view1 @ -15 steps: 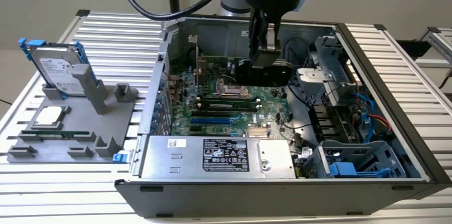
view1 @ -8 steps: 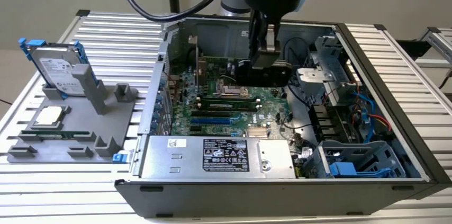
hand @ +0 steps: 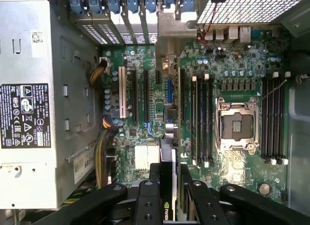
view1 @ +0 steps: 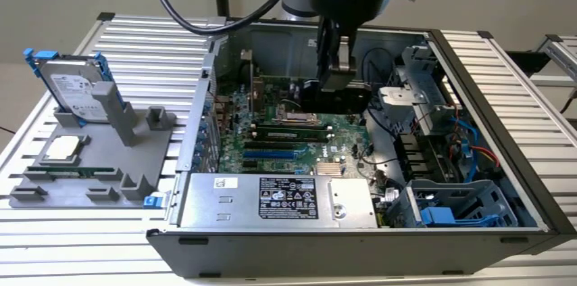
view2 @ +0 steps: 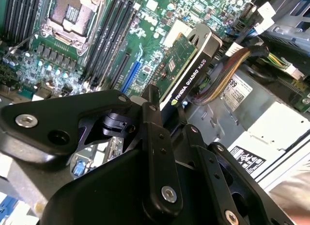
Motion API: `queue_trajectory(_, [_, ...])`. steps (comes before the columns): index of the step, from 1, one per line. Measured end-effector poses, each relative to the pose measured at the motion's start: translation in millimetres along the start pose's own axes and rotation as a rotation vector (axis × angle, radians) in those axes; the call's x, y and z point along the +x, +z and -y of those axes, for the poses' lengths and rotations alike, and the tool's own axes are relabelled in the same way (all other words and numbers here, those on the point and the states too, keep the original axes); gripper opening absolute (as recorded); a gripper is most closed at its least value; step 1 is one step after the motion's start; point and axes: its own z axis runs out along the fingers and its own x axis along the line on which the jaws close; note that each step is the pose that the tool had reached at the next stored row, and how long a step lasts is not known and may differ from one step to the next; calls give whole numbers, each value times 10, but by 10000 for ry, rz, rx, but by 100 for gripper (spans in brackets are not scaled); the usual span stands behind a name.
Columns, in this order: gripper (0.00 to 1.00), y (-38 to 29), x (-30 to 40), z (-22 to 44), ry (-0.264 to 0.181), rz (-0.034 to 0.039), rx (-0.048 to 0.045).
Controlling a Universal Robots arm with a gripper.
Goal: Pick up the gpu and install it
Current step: 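Insert the gpu into the slot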
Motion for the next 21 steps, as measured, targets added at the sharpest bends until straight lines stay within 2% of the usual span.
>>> queue_trajectory(7, [0, 40, -1, 0, 1, -29, 1])
queue_trajectory(21, [0, 77, 0, 0, 0, -28, 2])
